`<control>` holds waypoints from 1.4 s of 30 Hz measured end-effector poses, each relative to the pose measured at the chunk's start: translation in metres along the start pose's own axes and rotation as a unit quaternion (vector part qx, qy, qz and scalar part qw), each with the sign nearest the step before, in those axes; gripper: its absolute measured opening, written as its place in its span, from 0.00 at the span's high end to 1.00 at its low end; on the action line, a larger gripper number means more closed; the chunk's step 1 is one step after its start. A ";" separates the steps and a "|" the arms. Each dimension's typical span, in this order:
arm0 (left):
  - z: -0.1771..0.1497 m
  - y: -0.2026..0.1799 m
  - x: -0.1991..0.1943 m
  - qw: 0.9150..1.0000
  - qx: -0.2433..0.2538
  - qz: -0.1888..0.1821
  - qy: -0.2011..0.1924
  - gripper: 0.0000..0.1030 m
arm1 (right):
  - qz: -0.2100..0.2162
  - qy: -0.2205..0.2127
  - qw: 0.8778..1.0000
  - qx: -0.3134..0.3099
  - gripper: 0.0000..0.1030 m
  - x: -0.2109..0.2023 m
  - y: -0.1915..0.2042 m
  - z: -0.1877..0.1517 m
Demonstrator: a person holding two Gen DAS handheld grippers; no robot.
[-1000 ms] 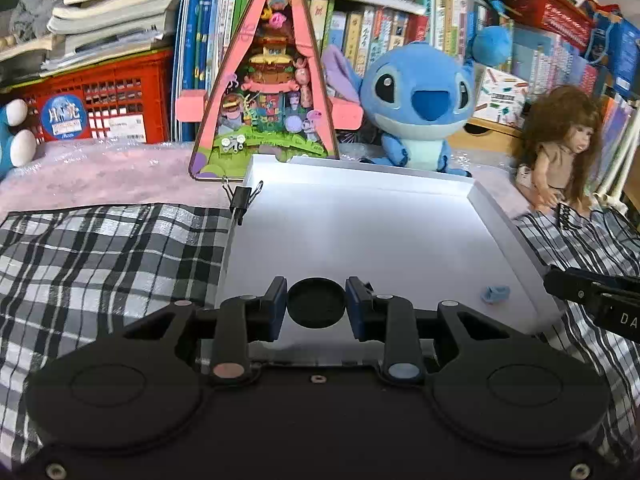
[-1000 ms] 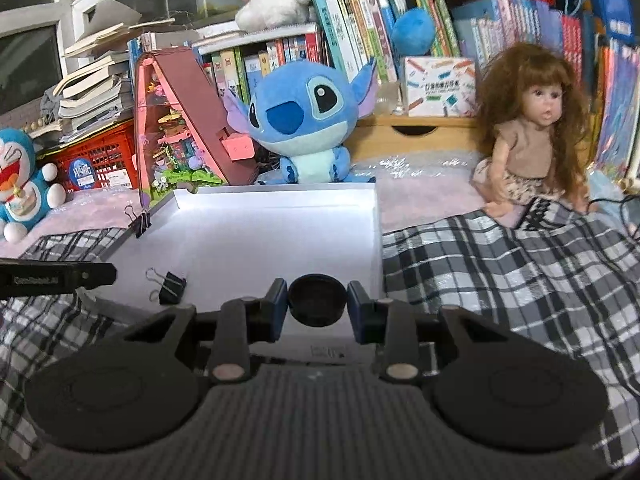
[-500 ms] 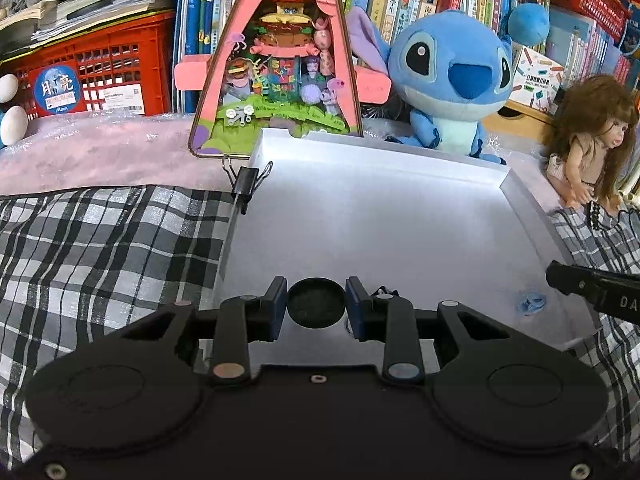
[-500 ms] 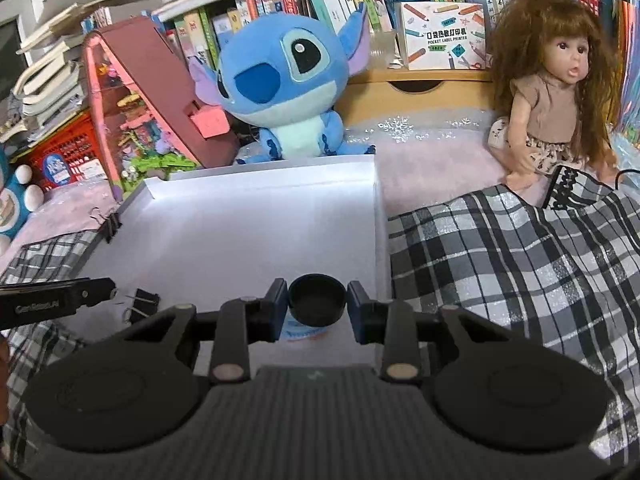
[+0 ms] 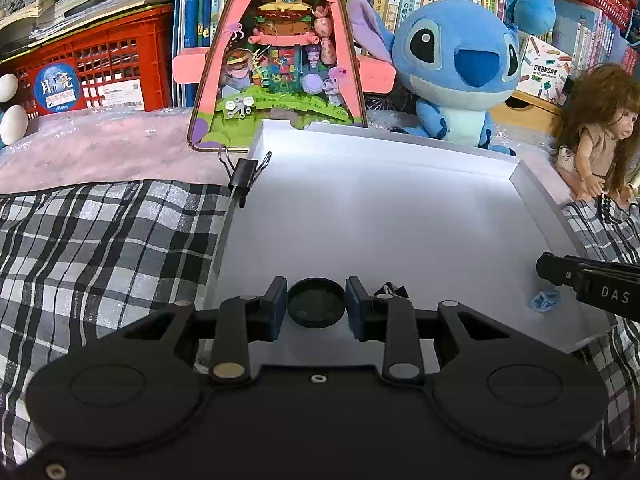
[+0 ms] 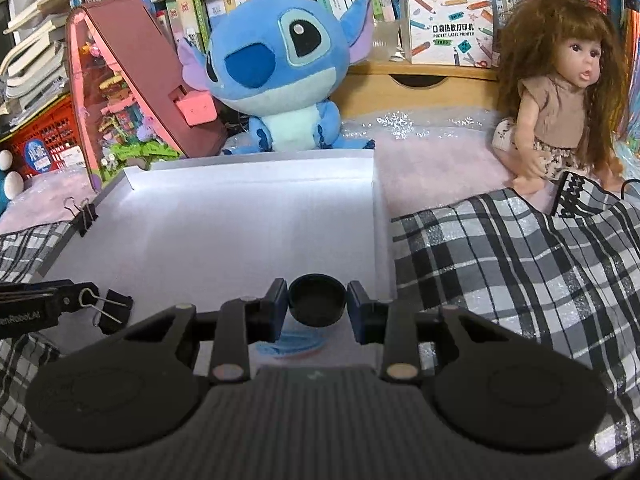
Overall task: Organize rigid objects
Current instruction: 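Carry the lid in the left tool while the right tool carries its lid into the tray, then open the left tool dropping its lid while the right tool releases its lid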
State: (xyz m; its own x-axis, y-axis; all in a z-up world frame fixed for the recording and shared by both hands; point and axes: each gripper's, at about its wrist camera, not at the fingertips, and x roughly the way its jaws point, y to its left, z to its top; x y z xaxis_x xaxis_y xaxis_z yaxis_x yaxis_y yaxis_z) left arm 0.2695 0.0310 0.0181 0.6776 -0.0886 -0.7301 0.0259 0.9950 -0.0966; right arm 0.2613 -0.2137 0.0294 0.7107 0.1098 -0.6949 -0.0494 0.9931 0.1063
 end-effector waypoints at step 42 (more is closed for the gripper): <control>-0.027 -0.006 -0.047 0.997 0.034 0.011 -0.073 0.32 | 0.012 -0.081 0.996 -0.022 0.33 -0.048 0.005 -0.033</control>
State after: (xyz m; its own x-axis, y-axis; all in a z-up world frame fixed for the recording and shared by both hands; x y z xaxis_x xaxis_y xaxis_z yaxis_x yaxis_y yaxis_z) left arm 0.2177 0.0279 0.0354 0.7777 -0.0647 -0.6253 0.0567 0.9979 -0.0327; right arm 0.2033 -0.2126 0.0396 0.8123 0.1288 -0.5689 -0.0958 0.9915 0.0878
